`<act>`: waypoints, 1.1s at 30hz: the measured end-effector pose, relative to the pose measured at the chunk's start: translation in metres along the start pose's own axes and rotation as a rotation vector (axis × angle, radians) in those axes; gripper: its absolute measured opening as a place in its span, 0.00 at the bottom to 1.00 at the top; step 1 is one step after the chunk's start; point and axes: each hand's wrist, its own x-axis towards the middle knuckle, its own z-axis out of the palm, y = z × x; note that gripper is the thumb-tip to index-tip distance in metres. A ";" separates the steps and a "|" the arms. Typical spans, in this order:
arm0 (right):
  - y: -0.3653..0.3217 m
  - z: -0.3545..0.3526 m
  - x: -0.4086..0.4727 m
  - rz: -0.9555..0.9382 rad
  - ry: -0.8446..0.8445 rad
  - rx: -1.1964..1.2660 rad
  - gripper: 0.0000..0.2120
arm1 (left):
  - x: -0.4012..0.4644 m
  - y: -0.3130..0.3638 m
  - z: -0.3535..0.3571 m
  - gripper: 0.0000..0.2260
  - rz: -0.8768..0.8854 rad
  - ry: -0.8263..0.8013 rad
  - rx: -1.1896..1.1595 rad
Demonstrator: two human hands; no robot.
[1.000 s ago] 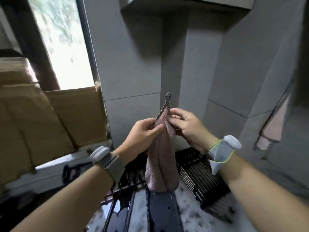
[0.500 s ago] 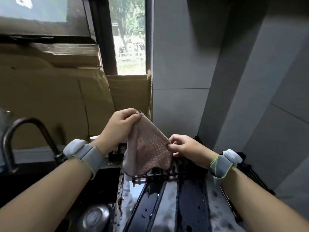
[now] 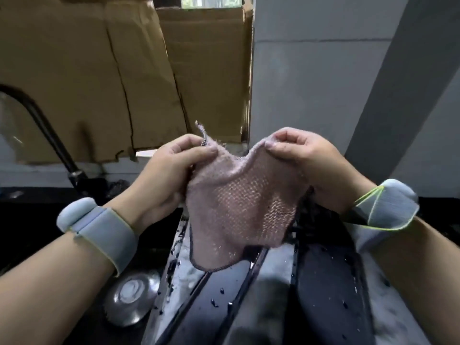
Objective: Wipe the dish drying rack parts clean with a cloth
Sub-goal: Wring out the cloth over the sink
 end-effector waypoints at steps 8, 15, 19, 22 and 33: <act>0.041 0.003 -0.035 -0.019 0.028 0.113 0.09 | -0.019 -0.057 0.002 0.14 0.170 0.175 -0.034; 0.025 0.032 -0.078 0.042 0.073 0.202 0.12 | -0.079 -0.046 0.015 0.11 0.202 0.299 0.069; 0.000 0.070 -0.127 0.092 0.105 0.279 0.13 | -0.138 -0.024 0.038 0.05 0.325 0.328 0.155; -0.009 0.097 -0.152 0.118 0.067 0.356 0.16 | -0.174 -0.031 0.055 0.03 0.391 0.211 0.295; -0.028 0.105 -0.249 0.059 0.071 0.203 0.07 | -0.286 -0.038 0.058 0.21 0.410 -0.121 0.412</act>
